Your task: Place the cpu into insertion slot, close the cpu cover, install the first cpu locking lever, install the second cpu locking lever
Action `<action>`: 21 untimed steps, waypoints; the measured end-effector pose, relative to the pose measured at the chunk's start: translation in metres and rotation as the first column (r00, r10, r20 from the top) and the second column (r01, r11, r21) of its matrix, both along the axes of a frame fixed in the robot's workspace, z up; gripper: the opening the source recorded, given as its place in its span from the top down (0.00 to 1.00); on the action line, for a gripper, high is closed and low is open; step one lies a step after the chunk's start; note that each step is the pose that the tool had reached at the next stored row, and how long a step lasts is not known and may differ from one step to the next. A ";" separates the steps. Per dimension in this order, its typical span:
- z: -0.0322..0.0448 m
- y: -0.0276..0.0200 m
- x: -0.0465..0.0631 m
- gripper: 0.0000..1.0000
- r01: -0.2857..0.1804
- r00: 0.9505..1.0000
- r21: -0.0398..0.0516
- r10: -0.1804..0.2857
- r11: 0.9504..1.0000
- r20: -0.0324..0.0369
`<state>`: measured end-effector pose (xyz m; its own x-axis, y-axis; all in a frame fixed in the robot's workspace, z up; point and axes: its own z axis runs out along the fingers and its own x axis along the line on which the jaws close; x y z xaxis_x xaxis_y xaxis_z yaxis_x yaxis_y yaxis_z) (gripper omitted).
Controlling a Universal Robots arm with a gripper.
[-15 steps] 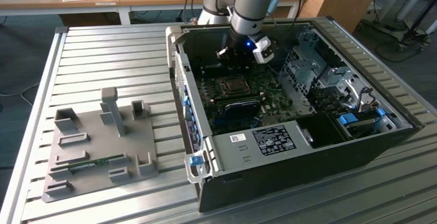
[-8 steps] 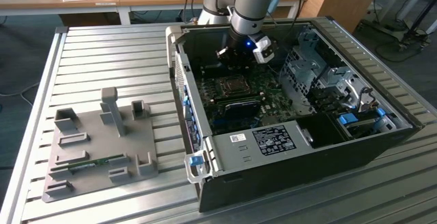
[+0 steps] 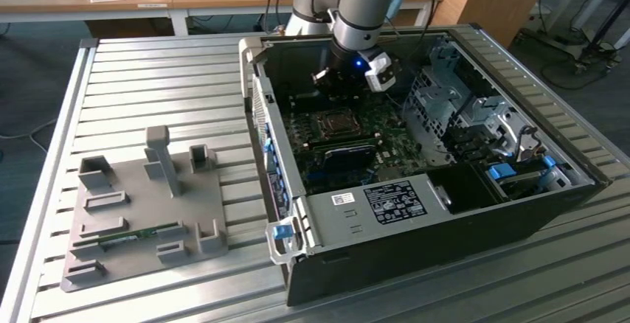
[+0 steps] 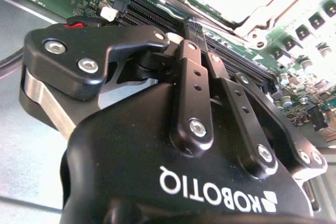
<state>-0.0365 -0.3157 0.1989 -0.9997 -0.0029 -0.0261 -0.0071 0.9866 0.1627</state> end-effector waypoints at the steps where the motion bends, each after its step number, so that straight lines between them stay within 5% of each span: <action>1: 0.0000 -0.0002 0.000 0.89 0.000 1.000 0.000 0.000 1.000 0.000; 21: -0.0023 -0.0030 0.000 0.89 0.000 1.000 0.000 0.000 1.000 0.004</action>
